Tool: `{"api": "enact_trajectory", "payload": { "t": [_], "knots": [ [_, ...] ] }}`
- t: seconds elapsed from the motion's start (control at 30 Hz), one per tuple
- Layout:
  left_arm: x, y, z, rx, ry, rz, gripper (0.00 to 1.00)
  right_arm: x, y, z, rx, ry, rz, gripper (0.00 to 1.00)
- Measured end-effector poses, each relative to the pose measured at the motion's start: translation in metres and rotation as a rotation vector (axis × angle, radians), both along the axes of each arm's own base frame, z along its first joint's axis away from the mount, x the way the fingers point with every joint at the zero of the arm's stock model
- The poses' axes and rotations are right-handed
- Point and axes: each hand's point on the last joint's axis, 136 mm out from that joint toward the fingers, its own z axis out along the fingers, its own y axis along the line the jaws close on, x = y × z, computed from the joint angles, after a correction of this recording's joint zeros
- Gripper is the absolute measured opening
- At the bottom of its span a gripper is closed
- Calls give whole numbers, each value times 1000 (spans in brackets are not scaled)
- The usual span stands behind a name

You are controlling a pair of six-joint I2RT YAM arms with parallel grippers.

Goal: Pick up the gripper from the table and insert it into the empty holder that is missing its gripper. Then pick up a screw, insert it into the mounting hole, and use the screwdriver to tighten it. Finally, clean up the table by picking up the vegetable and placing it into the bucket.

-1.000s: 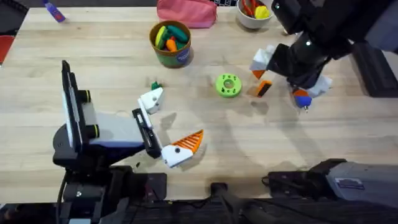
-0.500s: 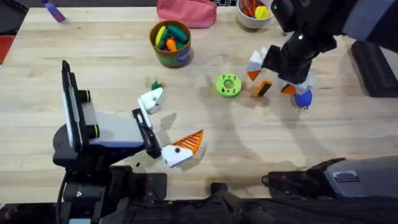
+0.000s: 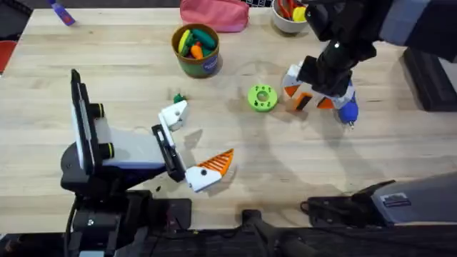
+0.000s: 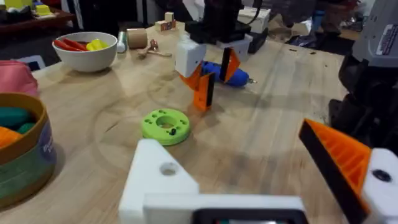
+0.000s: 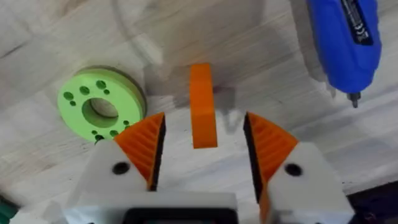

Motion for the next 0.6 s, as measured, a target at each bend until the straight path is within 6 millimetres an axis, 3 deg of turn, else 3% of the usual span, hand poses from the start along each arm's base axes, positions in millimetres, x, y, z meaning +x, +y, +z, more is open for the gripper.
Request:
{"api": "enact_trajectory", "payload": {
  "t": [0.1,0.17,0.37,0.6],
  "knots": [
    [0,0,0,0,0,0,986,1,0,0,1,-4,0,653],
    [0,0,0,0,0,0,986,2,1,0,3,-9,4,544],
    [0,0,0,0,0,0,985,4,1,0,4,-18,10,38],
    [0,0,0,-1,2,1,987,5,1,0,4,-18,10,13]
  ]
}}
